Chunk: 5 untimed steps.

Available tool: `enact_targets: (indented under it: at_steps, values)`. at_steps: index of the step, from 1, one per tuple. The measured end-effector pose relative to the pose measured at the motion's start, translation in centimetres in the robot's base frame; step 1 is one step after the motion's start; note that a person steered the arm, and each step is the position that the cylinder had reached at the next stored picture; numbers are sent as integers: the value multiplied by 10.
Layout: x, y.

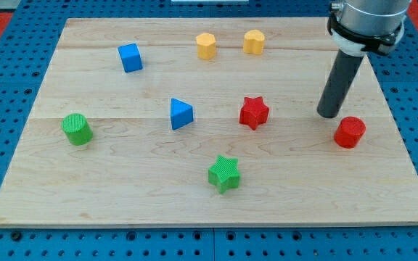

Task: Nudge the red star a bit down

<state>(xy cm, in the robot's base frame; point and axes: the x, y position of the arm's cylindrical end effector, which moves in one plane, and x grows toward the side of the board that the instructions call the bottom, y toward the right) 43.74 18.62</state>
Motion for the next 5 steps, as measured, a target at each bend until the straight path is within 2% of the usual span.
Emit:
enact_targets:
  at_steps: [1, 2, 3, 5]
  values:
    - [-2, 4]
    - [-33, -29]
    - [-39, -77]
    - [-40, -134]
